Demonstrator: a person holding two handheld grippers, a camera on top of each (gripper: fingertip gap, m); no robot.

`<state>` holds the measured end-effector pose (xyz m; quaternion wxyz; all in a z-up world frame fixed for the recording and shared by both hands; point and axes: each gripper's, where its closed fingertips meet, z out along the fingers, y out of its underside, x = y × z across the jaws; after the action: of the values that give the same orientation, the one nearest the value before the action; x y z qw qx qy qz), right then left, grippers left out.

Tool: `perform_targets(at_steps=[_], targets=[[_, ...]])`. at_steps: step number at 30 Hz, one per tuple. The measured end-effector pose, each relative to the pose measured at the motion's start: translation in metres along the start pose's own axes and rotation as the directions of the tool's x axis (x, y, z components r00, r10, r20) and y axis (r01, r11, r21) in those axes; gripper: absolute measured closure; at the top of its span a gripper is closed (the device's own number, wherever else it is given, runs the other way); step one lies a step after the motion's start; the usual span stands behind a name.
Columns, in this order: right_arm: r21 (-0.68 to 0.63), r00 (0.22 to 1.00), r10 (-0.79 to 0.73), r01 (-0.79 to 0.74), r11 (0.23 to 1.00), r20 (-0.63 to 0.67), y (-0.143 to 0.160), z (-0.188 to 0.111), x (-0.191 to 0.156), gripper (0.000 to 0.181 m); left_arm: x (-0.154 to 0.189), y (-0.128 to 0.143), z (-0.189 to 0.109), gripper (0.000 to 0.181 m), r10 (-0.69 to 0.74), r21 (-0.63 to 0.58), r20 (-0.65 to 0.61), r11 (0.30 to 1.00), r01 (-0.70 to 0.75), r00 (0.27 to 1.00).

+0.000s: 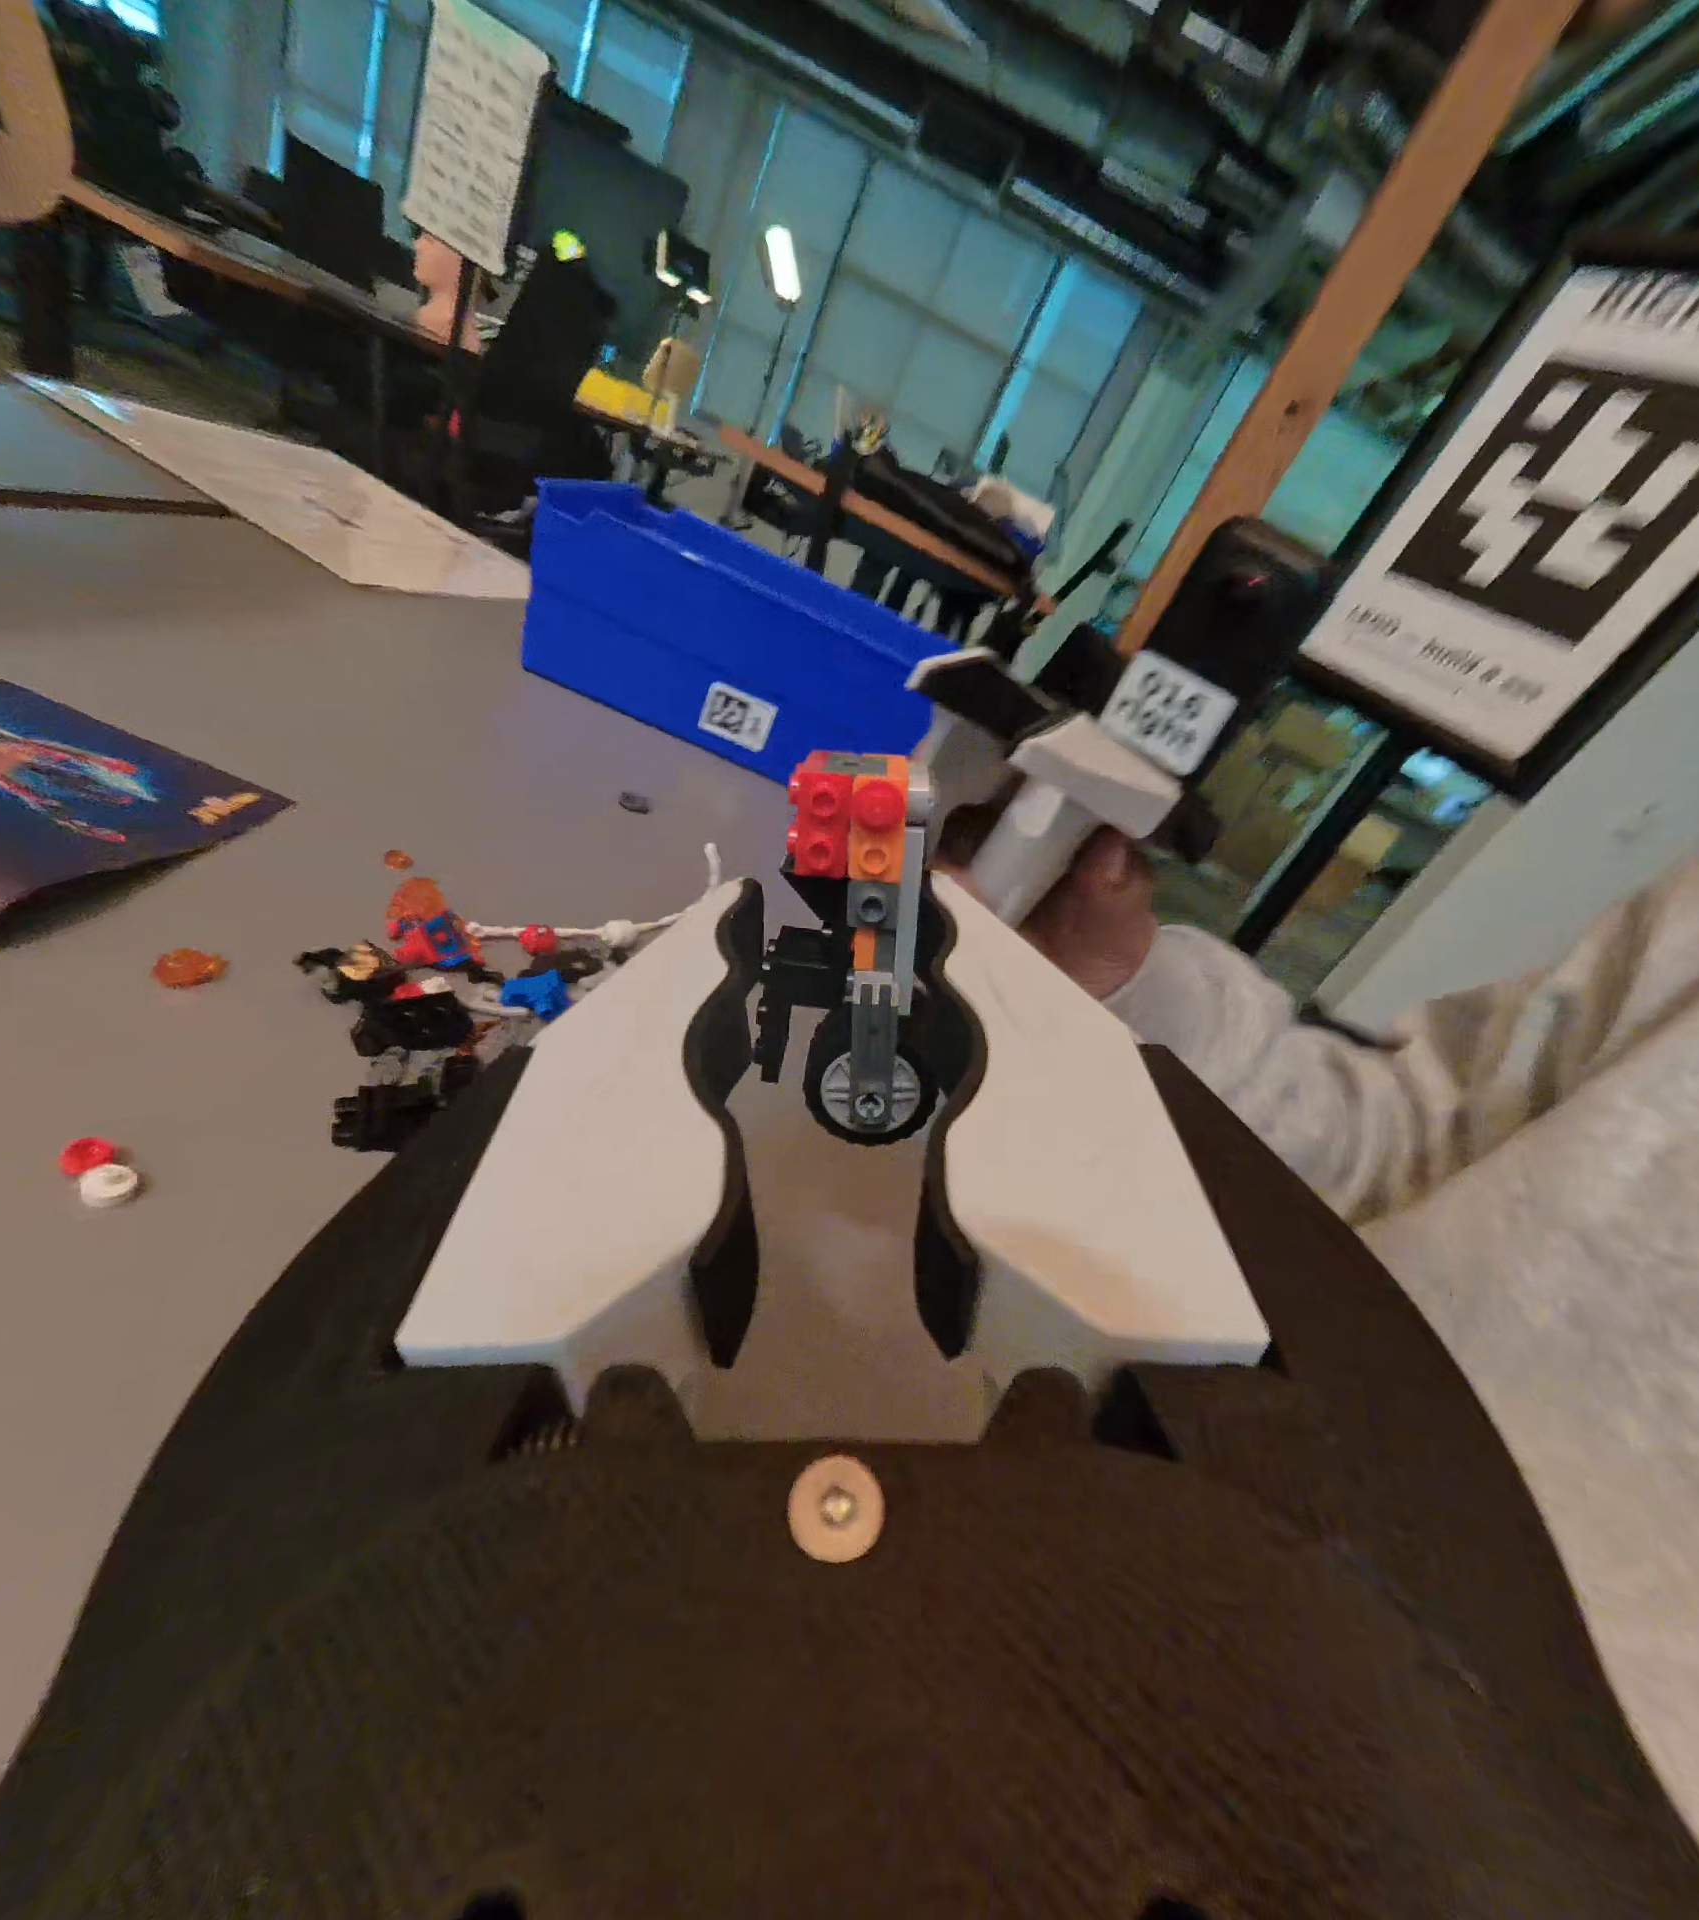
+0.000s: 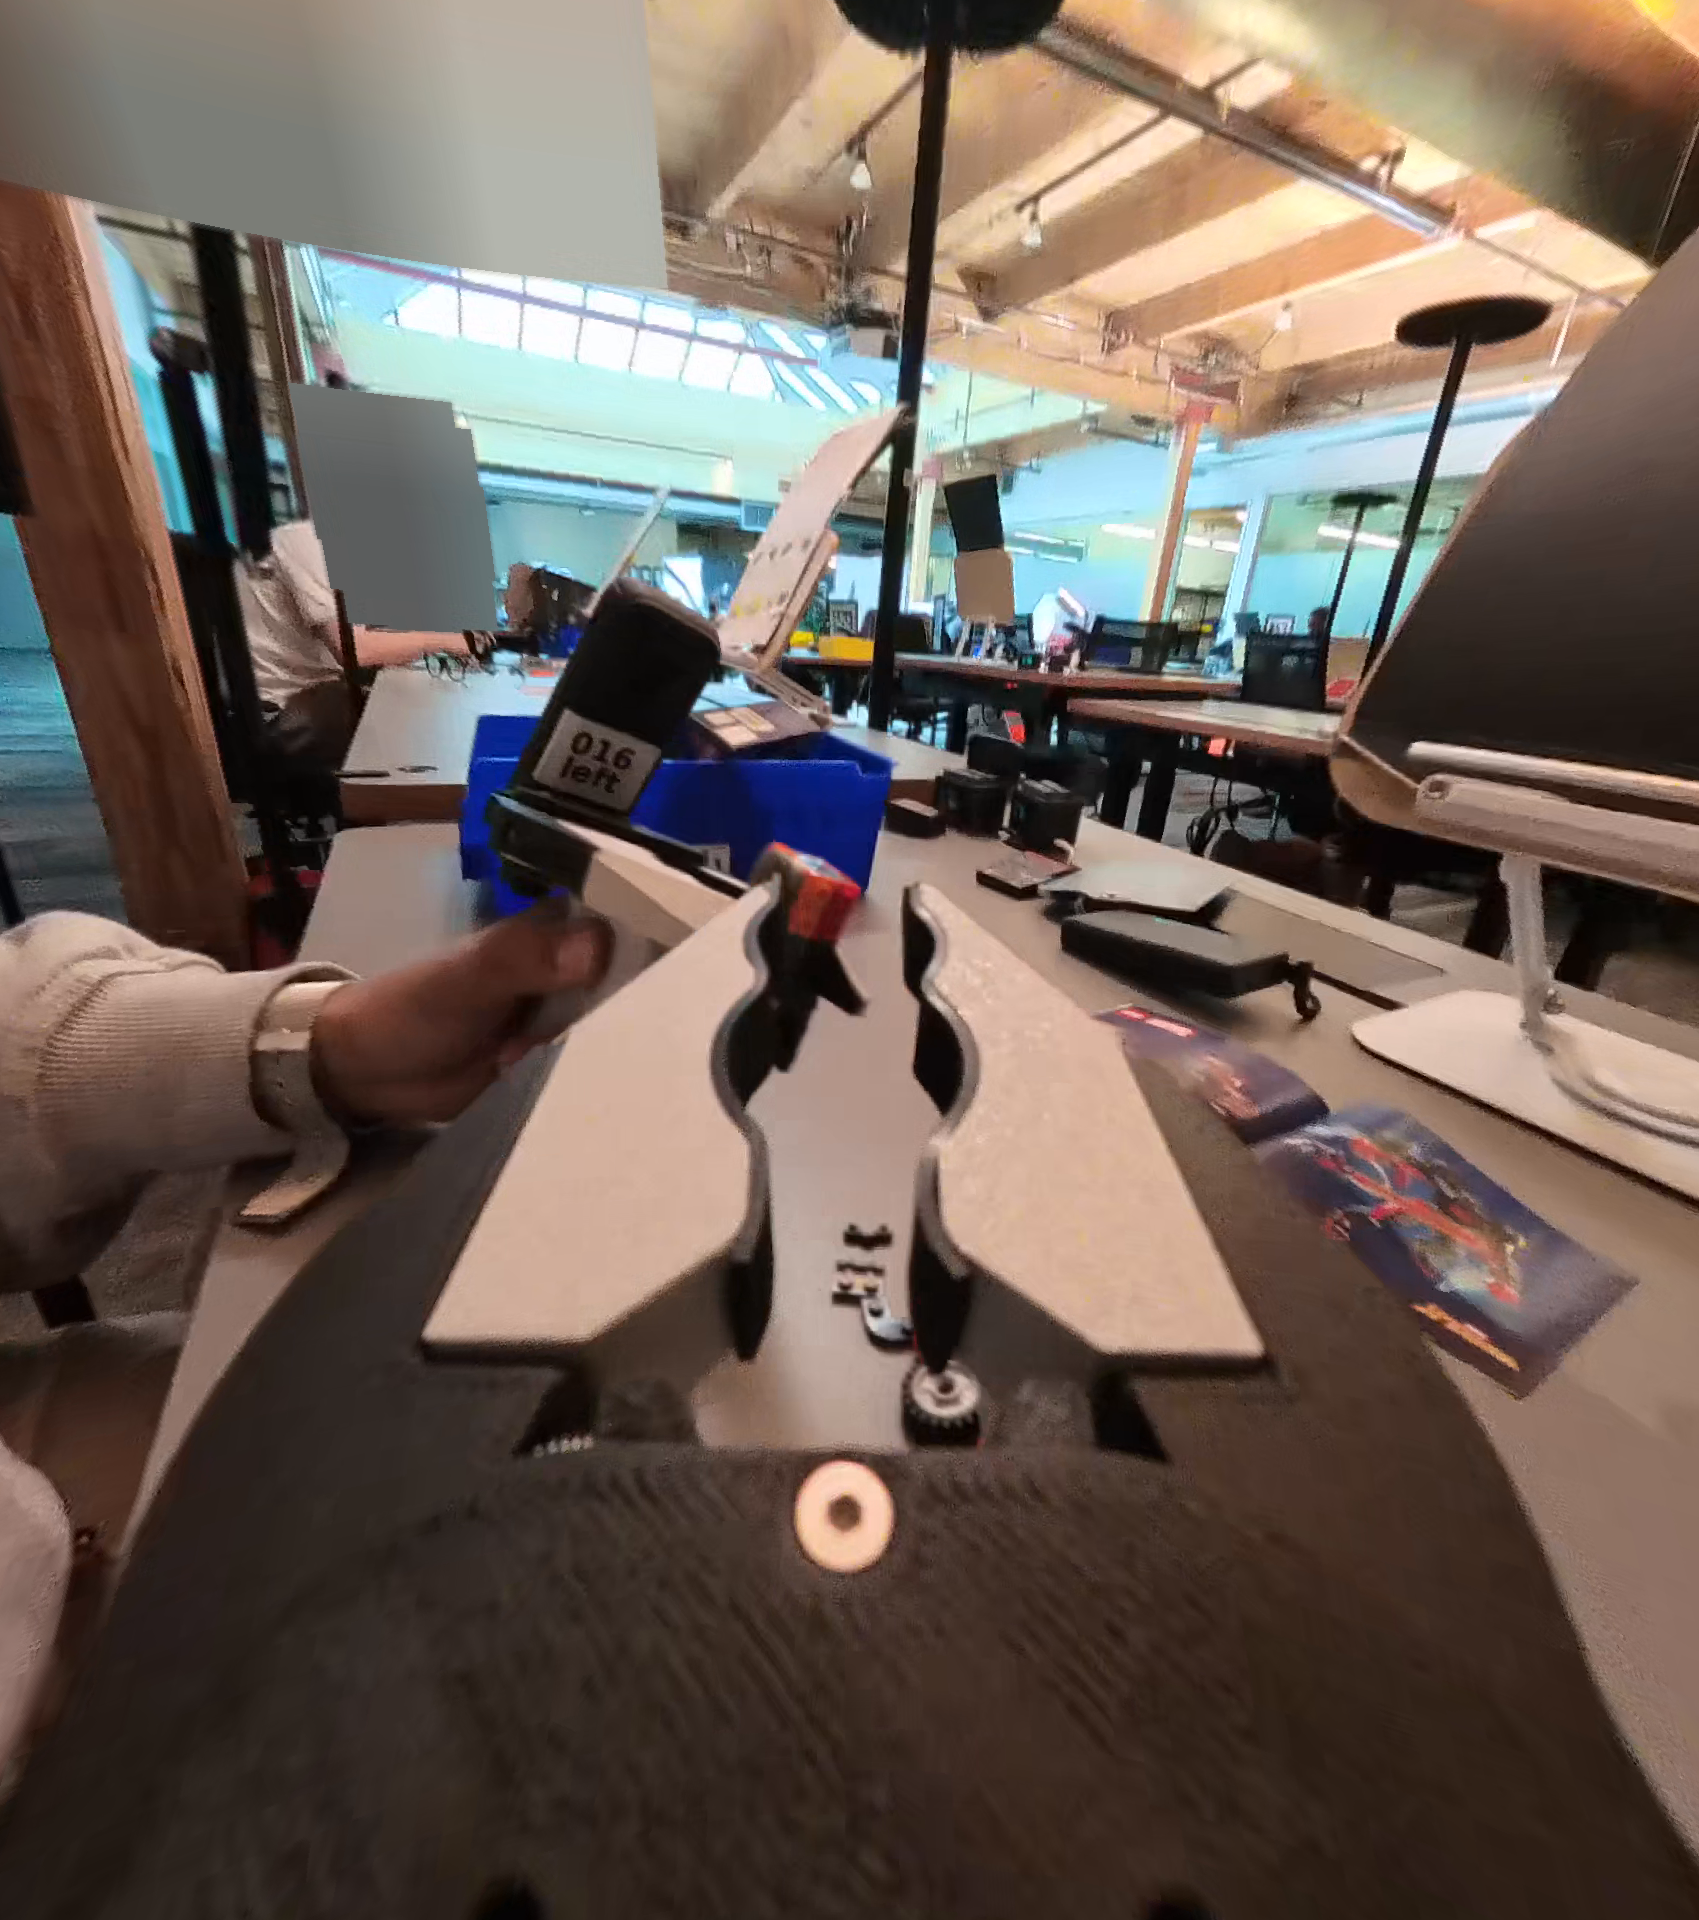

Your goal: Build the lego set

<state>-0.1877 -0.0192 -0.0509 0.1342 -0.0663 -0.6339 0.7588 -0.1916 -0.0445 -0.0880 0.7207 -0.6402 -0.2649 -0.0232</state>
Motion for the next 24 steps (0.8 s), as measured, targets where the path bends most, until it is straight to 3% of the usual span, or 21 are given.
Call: perform_targets(at_steps=[3,6,8,16,21,24], targets=[[0.002,1.000,0.023,-0.023,1.000,0.018,0.002,-0.007,-0.007,0.158,0.002,0.008,0.005,0.154,0.204,-0.073,0.095,0.978,-0.197,0.974],[-0.027,0.986,0.148,-0.146,0.989,0.084,0.010,-0.003,-0.014,0.138,0.017,0.016,0.015,0.154,0.320,-0.117,0.048,0.943,-0.313,0.946],[-0.064,0.972,0.203,-0.196,0.978,0.118,0.016,-0.002,-0.017,0.134,0.027,0.022,0.021,0.154,0.306,-0.126,-0.019,0.944,-0.306,0.952],[-0.138,0.922,0.280,-0.251,0.958,0.267,0.024,-0.002,-0.042,0.155,0.045,0.032,0.023,0.154,0.219,-0.148,-0.168,0.958,-0.245,0.961],[-0.116,0.940,0.234,-0.211,0.971,0.249,0.019,-0.004,-0.041,0.158,0.045,0.029,0.023,0.153,0.189,-0.130,-0.175,0.968,-0.213,0.966],[-0.052,0.951,0.227,-0.220,0.974,0.212,0.009,-0.009,-0.030,0.158,0.044,0.015,0.015,0.152,0.153,-0.057,-0.181,0.985,-0.165,0.972]])
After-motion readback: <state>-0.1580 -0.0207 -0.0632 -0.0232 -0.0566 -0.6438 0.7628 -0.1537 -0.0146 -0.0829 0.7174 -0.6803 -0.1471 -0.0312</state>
